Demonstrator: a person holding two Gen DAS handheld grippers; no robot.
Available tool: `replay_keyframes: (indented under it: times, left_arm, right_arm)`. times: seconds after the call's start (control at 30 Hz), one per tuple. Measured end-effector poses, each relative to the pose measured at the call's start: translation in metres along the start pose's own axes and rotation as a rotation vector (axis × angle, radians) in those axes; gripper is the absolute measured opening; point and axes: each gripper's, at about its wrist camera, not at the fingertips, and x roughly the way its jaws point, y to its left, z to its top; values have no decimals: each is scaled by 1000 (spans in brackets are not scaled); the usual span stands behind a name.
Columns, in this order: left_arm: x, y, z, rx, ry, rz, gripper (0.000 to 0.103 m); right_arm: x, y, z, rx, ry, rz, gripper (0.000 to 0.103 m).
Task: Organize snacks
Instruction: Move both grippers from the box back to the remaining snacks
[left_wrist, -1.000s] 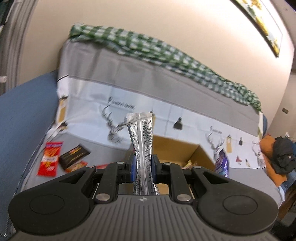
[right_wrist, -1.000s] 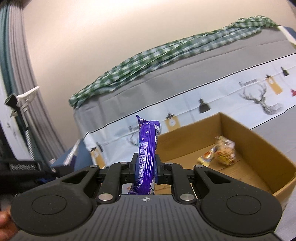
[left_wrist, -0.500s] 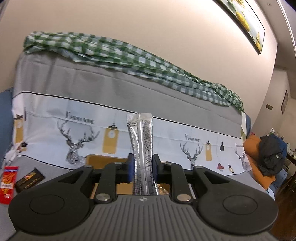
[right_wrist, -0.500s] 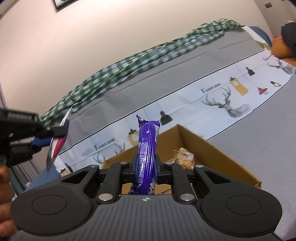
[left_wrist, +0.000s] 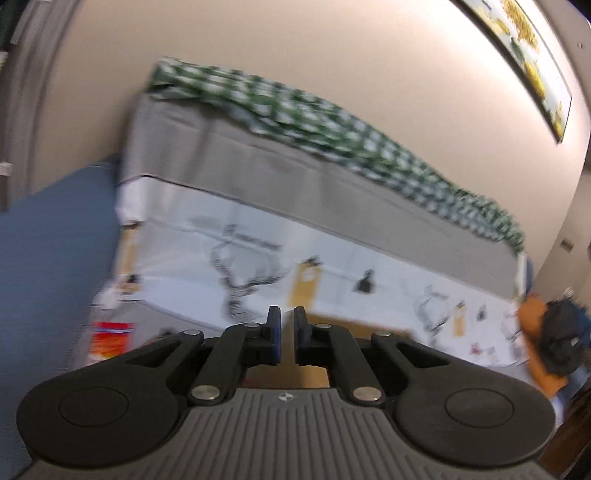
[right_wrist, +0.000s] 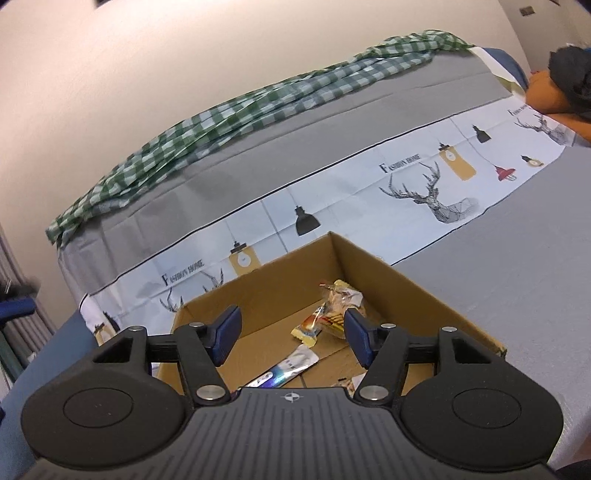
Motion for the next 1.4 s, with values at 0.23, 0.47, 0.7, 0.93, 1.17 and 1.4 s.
replay_keyframes:
  times: [0.23,0.47,0.7,0.93,1.17,1.4]
  left_arm:
    - [-10,75,-69,4,93,55,1]
    - [-7,92,-95,-36,134,11,1]
    - [-3,93,-97,-32,133,-20,1]
    - [17,95,-96,-54,111,-11,1]
    - [30,93,-97,-58,71,6,1]
    - [43,101,-97,-75,61,69,1]
  right_arm:
    - [-4,20,-12,-92,25,39,47]
    - [-8,37,-28,-156,69,63,31]
    - [-9,54,-39,-215,73,78,10]
    - [-11,70,-44,-231,83,105,10]
    - [-4,91,-32,-185,178,198,13]
    - [47,144,-11,-49,328,285,23]
